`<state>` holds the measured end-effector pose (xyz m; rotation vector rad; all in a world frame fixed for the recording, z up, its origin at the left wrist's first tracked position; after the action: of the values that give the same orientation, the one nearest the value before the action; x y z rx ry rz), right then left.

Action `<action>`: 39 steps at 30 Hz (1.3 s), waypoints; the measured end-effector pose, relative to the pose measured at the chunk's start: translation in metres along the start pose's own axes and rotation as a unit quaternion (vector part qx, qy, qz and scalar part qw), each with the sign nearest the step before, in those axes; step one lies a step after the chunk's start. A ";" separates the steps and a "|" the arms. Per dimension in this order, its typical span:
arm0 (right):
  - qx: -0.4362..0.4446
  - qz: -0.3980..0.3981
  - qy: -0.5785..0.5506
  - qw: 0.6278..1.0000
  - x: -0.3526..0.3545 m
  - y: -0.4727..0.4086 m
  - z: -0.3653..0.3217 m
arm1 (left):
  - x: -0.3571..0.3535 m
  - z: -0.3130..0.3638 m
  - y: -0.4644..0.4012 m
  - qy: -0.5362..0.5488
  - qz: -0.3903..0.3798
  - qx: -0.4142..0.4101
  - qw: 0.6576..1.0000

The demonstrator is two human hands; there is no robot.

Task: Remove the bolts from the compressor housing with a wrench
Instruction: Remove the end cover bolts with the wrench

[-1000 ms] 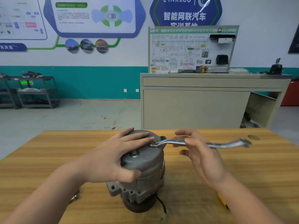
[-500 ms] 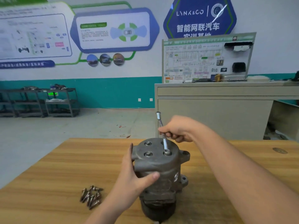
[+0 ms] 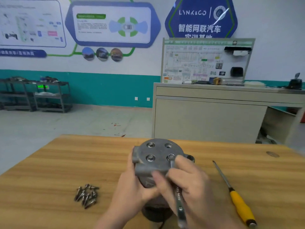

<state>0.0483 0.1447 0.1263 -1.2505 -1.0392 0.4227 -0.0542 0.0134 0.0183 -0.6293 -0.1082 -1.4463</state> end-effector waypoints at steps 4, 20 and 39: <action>-0.282 0.122 -0.209 0.928 0.026 0.042 0.058 | -0.001 0.014 0.005 -0.010 0.001 -0.034 0.999; -0.522 -0.284 -0.064 0.802 -0.051 -0.045 0.152 | 0.001 0.022 0.007 -0.008 0.039 -0.053 0.998; -0.321 0.205 -0.294 0.877 0.010 0.040 0.086 | 0.002 0.018 0.013 -0.006 0.047 -0.041 0.998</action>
<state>-0.0072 0.2137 0.0905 -2.0315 -1.5009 0.8664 -0.0361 0.0202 0.0295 -0.7011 -0.0296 -1.3615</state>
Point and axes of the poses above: each hand's wrist, its own y-axis away from the middle knuckle, its own x-axis out of the back of the hand, z = x × y, the point moved 8 cm from there along -y, towards the middle knuckle, and after that the axes turned 5 degrees about x, right-handed, at the moved point
